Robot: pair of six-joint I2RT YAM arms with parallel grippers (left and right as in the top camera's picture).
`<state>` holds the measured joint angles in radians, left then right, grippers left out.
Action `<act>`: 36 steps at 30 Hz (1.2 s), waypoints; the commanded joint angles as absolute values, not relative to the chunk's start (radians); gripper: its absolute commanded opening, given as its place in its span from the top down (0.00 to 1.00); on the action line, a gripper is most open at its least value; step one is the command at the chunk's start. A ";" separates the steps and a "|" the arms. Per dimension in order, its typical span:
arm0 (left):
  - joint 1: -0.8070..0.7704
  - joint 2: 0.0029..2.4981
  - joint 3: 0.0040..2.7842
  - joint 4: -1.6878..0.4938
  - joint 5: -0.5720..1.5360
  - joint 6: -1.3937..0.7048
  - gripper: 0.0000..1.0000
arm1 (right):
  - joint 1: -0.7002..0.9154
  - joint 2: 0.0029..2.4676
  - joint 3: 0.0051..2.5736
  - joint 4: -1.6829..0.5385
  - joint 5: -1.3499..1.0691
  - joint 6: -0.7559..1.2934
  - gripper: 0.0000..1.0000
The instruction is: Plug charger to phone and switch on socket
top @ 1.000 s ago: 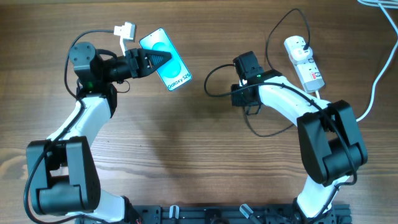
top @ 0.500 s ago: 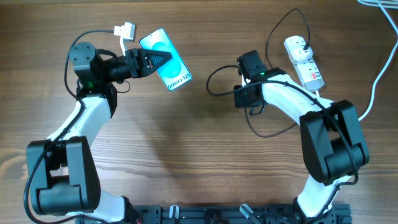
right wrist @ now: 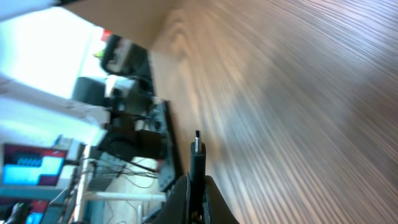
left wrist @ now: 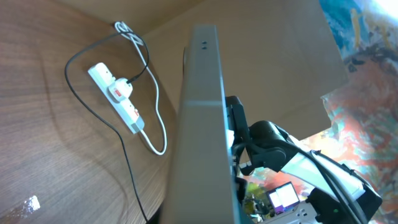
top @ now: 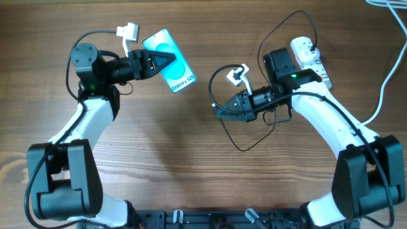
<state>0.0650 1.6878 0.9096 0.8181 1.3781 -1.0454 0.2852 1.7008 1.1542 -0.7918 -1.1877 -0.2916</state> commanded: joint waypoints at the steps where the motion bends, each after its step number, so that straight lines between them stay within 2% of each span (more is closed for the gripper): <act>1: 0.037 1.683 0.919 0.879 1.370 -1.095 0.96 | 0.295 1.702 1.157 -0.765 -1.320 -0.357 0.95; 11: -0.018 1.683 0.919 0.902 1.392 -1.108 0.96 | 0.313 1.702 1.157 -0.479 -1.333 -0.053 0.96; 19: -0.028 1.683 0.919 0.902 1.404 -1.107 0.96 | 0.351 1.702 1.157 -0.441 -1.275 0.004 0.96; 36: -0.037 1.683 0.919 0.902 1.416 -1.055 0.96 | 0.354 1.702 1.157 -0.419 -1.408 0.026 0.96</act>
